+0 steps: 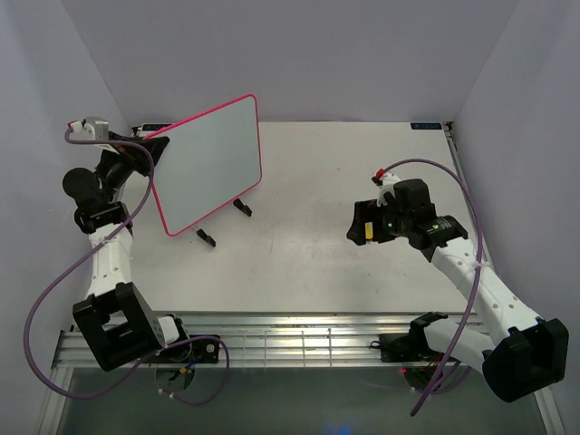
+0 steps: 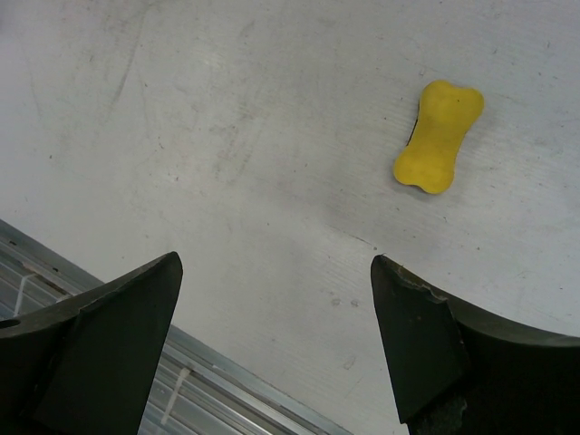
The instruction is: Erase the whiteboard
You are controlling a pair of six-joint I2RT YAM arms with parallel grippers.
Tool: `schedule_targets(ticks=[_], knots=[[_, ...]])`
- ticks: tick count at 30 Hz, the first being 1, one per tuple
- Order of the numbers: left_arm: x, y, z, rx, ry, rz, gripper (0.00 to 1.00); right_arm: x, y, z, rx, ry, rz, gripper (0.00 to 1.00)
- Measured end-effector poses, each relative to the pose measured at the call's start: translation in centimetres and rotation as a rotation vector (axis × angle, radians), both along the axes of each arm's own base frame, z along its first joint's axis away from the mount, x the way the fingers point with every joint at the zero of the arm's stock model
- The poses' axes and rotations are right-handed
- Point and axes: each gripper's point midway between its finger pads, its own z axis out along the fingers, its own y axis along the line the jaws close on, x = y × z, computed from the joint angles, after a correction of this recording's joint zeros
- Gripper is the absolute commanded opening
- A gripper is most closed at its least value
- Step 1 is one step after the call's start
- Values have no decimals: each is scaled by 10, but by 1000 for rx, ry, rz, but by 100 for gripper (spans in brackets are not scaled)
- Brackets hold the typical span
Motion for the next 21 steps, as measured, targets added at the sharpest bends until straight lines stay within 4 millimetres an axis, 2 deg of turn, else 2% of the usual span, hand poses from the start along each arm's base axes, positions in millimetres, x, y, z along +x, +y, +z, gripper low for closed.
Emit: schedule_targets(ticks=[4,10,21], knots=[[-8,-9,-10,0,25,-63,0,-3,4,0,-2,0,19,90],[-10,-4,-34,-4,72,-59,0,-7,11,-1,-8,-5,53,90],[-7,-3,-42,15,83,-69,0,-17,25,-1,-15,-12,121,90]])
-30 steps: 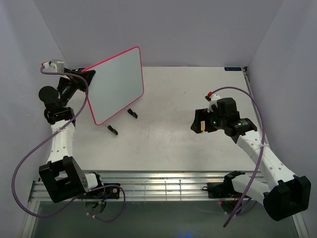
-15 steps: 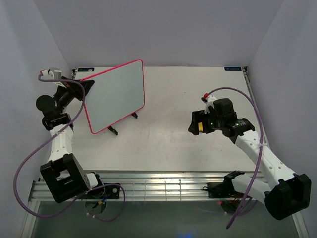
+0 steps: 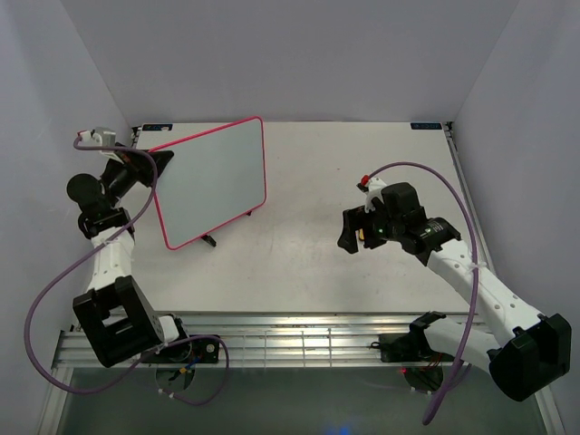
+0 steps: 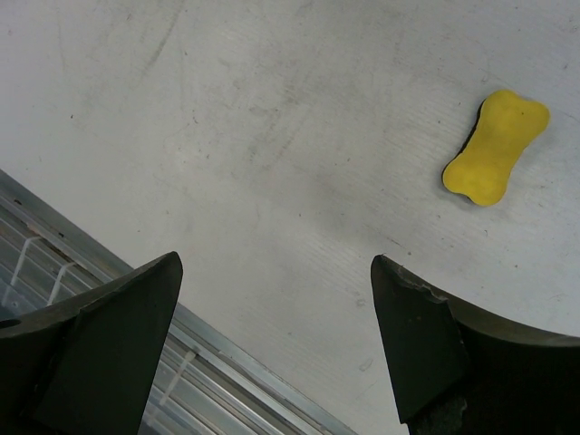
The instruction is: Erase the whiteboard
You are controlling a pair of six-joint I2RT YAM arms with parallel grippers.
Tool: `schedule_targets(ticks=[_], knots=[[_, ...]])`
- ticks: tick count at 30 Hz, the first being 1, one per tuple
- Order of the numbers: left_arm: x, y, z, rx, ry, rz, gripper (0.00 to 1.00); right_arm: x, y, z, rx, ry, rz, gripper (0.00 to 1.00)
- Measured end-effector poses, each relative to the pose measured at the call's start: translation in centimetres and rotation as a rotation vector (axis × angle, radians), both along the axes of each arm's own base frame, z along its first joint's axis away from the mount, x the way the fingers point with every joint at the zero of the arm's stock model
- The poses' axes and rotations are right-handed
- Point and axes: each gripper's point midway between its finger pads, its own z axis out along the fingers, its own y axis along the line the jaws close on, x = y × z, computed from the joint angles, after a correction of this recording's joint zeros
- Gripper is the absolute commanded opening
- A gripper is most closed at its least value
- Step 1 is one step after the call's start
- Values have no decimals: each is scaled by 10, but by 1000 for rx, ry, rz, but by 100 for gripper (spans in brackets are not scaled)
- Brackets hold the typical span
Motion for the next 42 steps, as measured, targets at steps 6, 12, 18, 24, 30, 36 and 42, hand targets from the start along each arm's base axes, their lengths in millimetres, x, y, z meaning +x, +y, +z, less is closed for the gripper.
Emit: schedule_targets(ticks=[6,12,18,24,30,36,42], knots=[[4,1,12,-10,-3,-14,0,-2,2,0,-1,1,10,90],[4,4,33,18,-67,-4,0,-1,3,-3,-7,9,10,90],[5,7,24,10,-52,6,0,-2,4,-3,-10,8,15,90],[7,13,-6,-17,8,23,0,-3,4,-4,-13,6,19,90],[17,21,-17,-34,26,39,0,-4,5,-4,-14,5,24,90],[25,25,-24,-23,0,30,0,-5,7,-4,-14,5,33,90],[38,41,-47,-87,29,-1,0,-8,11,-3,-13,4,48,90]])
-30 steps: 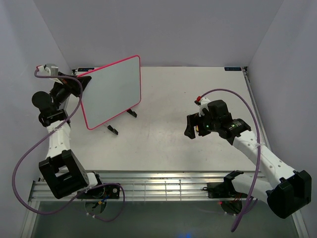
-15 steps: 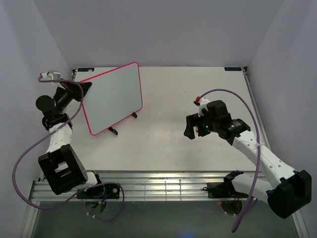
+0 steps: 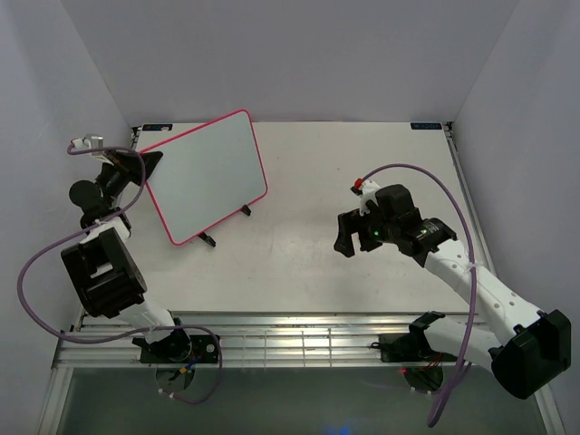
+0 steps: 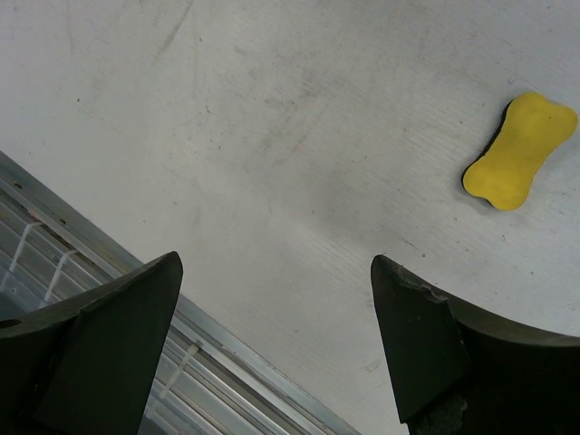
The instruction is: Erase the whiteboard
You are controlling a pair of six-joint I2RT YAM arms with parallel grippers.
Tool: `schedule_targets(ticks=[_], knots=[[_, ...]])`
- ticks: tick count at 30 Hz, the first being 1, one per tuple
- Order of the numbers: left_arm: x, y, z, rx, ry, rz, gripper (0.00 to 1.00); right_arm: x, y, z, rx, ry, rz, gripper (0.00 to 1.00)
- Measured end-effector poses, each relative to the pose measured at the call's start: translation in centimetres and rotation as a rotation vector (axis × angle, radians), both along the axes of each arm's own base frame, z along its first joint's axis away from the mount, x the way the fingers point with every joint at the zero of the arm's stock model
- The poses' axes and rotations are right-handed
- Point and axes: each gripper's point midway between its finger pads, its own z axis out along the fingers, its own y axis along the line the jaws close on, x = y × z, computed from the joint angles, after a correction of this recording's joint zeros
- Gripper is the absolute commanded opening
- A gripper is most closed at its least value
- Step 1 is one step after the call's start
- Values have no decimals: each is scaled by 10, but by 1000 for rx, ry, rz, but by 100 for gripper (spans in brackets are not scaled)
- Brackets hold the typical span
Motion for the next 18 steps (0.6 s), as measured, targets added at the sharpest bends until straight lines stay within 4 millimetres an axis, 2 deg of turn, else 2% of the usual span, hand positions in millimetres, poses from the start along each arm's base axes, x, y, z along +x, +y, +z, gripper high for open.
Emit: schedule_targets(ticks=[5,13,18], knots=[[7,22,-17,-80,64,46,0,-3,3,1,3,-4,14,90],[-10,19,-22,-61,26,84,0,-6,6,2,8,-7,36,90],[-12,24,-31,-80,37,119,0,-8,7,9,19,-28,46,90]])
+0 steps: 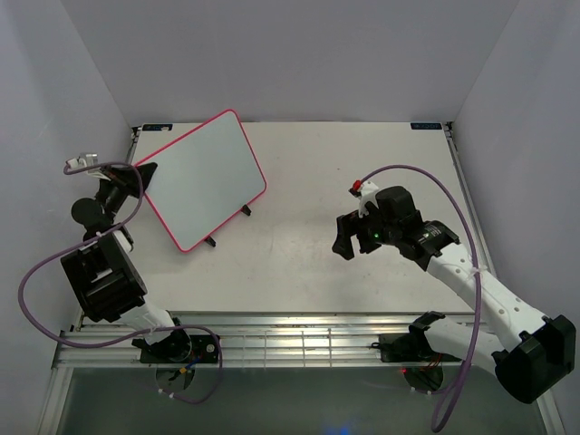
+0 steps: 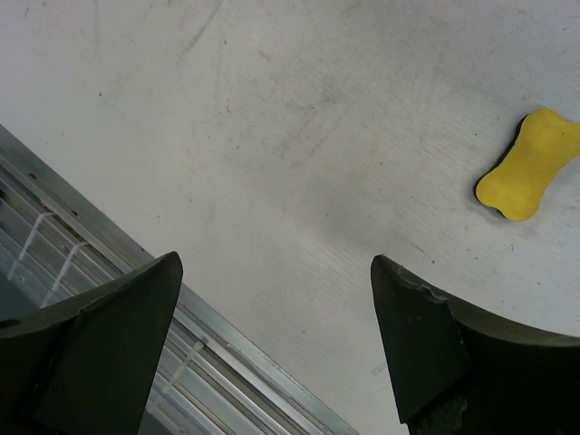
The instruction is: Erase the whiteboard
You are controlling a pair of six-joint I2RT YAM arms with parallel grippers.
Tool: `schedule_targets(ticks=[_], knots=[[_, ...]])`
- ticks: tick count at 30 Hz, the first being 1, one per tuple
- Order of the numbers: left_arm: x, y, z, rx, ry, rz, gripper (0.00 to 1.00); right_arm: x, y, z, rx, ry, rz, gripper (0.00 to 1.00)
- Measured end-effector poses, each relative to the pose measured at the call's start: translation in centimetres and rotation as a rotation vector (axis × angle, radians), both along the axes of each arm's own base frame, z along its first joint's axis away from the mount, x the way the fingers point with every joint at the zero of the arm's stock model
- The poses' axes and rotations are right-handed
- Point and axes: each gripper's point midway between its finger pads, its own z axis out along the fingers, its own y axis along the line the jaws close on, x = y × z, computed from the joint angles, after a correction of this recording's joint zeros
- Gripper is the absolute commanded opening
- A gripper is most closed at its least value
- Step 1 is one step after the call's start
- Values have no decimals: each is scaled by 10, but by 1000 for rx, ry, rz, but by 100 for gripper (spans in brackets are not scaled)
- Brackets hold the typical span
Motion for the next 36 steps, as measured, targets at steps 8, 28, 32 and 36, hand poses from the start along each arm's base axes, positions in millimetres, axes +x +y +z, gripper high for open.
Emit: schedule_targets(ticks=[8,28,32,36], knots=[[-2,9,-7,-19,16,34,0,-2,2,2,2,-7,14,90],[9,20,-18,-56,65,18,0,-5,6,4,11,-13,34,90],[6,26,-29,-91,79,72,0,-6,7,4,15,-12,40,90],[1,28,-40,-113,101,99,0,-7,8,5,17,-14,46,90]])
